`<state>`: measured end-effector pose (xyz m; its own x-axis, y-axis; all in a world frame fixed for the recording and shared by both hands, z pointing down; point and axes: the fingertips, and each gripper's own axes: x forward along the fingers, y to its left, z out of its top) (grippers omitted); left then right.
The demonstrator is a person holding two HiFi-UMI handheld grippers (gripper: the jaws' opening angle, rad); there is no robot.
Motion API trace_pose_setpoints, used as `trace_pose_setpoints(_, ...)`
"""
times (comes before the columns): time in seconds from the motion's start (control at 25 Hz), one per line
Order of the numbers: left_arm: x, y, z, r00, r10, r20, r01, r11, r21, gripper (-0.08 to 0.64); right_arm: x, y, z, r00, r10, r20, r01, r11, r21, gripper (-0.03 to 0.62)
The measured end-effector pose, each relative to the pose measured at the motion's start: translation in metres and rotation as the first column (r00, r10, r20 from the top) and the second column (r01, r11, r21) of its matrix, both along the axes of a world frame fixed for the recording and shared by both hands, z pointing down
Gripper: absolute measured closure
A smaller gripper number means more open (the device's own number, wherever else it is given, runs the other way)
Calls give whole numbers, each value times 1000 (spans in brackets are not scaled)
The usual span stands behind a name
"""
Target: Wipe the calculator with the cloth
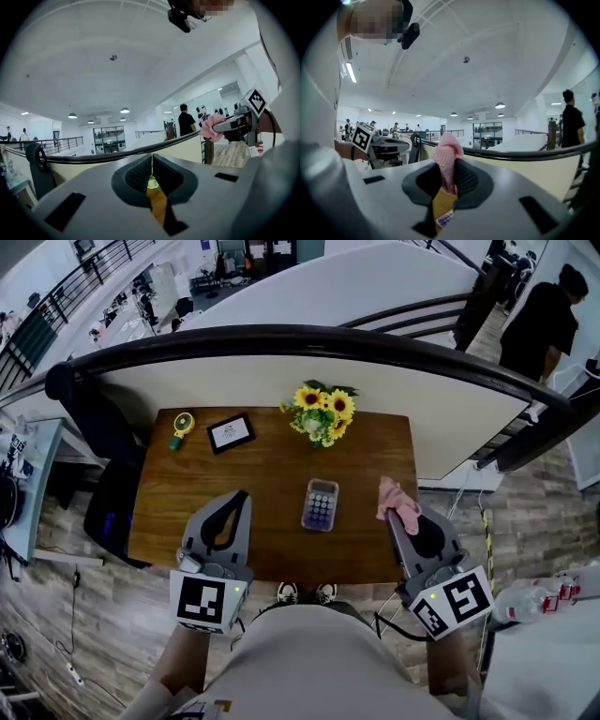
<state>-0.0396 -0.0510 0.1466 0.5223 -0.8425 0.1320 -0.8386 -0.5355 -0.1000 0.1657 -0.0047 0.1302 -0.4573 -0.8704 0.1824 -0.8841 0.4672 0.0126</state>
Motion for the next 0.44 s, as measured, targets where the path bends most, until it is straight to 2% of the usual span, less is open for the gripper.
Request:
trace_pose_setpoints(0.2,-9,-3,-12,999,-30,-13,31,998,47,551,0,-3,4,1000,16,-24,-16,1000,15,543)
trace_pose_setpoints(0.44,-12,3,-18,999,-29,-28,30,999,41,552,-4,4,-3,996,19,-82,-16,999,46,543)
